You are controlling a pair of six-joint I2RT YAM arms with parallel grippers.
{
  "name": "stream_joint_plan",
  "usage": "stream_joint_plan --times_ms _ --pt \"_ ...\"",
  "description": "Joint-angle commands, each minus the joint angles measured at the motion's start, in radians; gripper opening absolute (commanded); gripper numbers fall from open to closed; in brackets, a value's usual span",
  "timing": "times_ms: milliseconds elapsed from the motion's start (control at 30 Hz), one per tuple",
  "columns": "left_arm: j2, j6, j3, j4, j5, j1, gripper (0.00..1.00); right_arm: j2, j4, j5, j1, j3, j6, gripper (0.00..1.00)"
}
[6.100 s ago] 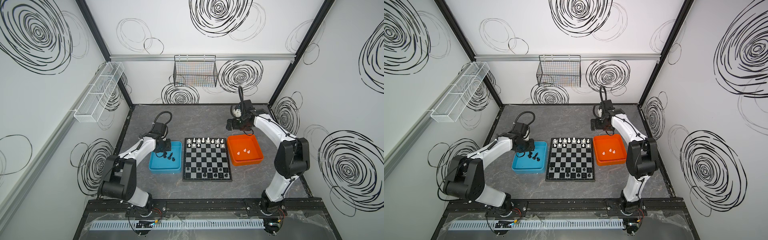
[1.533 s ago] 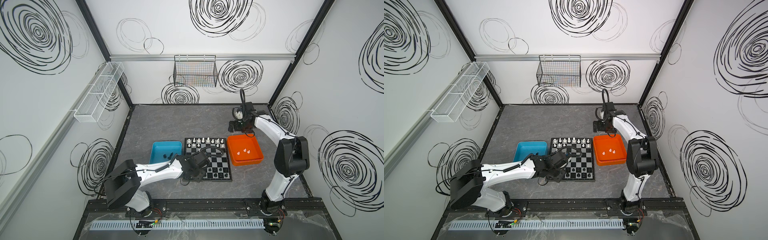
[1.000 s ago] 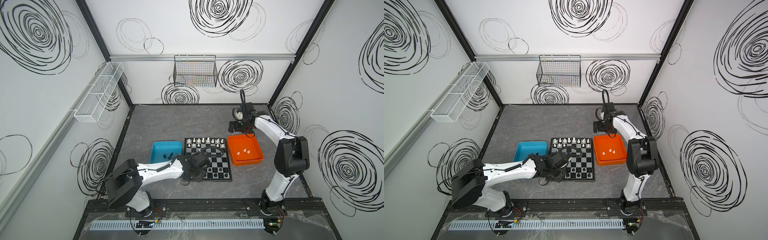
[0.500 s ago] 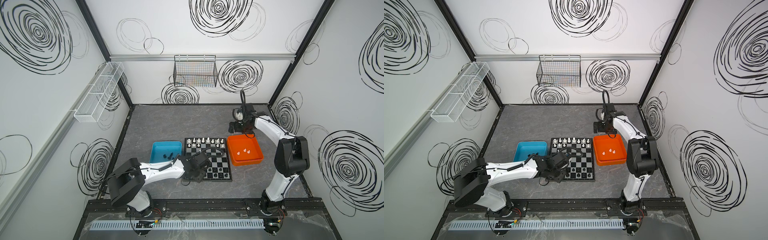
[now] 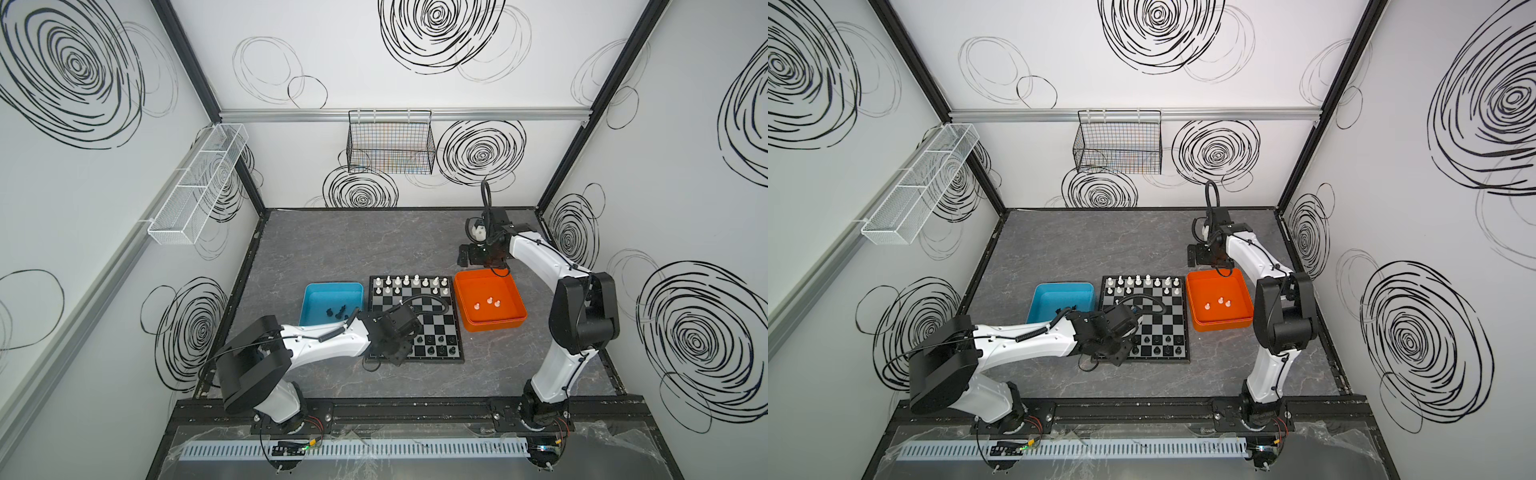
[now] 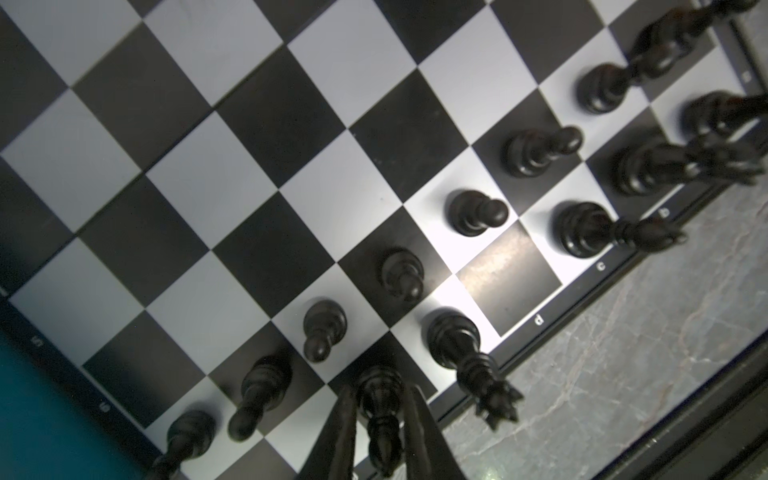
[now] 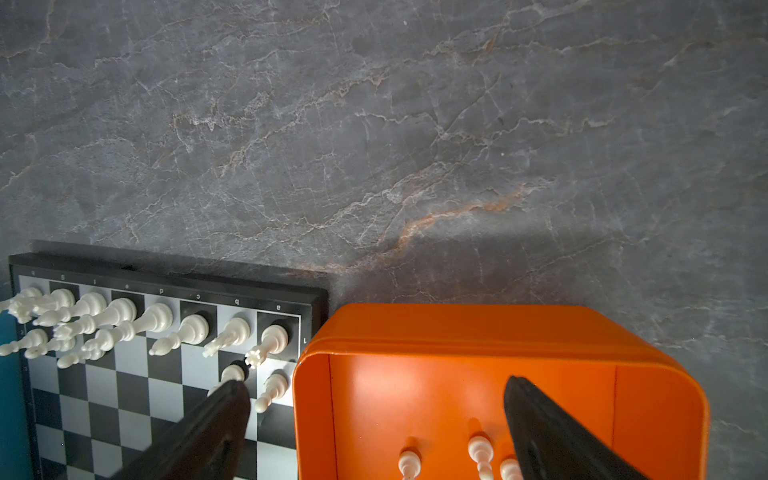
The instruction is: Set up the chess pieces on the board
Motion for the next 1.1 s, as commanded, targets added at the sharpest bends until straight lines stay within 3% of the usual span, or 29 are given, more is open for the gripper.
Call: stream_joint_plan --times_ms 0,633,1067 --pt "0.003 -0.007 0.018 -0.011 -0.005 -0.006 0.26 -0.011 0.002 0.004 -0.004 -0.006 -0.013 1.0" --pt "-0.05 0.0 0.082 -0.085 -0.009 0.009 0.28 -0.022 -0.014 0.005 -0.005 0.023 -0.012 1.0" --pt "-0.142 0.04 0.139 -0.128 0.003 0.123 0.35 -0.041 -0.006 -0.031 0.02 0.061 -0.008 1.0"
